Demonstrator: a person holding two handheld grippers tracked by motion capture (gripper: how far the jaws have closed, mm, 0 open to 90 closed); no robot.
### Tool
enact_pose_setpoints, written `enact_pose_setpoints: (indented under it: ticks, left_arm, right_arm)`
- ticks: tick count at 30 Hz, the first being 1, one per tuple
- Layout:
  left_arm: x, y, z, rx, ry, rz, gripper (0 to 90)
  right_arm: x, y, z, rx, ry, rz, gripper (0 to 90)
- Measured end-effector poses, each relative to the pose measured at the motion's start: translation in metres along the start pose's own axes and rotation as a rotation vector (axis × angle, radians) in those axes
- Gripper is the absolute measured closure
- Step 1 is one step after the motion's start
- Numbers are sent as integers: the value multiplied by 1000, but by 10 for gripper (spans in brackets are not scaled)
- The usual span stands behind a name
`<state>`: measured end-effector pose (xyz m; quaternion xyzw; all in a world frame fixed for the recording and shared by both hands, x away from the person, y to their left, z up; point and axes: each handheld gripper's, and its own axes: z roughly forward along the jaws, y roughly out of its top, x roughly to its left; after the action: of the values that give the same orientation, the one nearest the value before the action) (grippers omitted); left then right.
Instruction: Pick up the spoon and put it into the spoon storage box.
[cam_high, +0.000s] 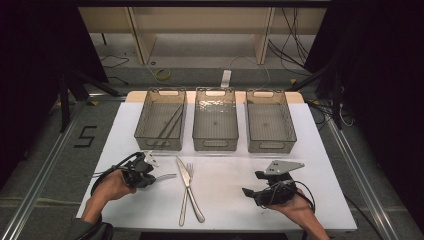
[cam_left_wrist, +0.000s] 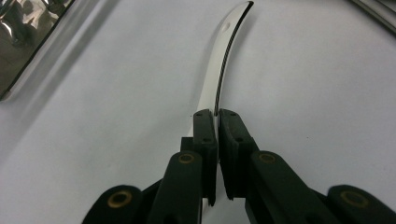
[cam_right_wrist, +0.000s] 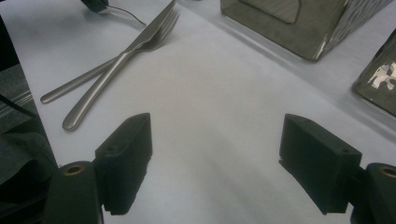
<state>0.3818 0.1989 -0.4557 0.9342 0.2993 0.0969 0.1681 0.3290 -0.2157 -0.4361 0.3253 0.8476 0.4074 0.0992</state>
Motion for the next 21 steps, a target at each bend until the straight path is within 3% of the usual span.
enact_pose_setpoints:
  ticks: [5,12,13,21]
  left_arm:
    - [3,0,1,9,-19,-24,835]
    - [2,3,6,35,-2,-40,782]
    - [3,3,8,28,3,-57,772]
    - [4,6,10,29,17,-77,745]
  right_arm:
    - [0,0,0,4,4,1,263]
    - [1,0,1,9,11,-1,263]
    - [1,0,1,9,12,-1,263]
    - [2,0,2,11,13,-3,265]
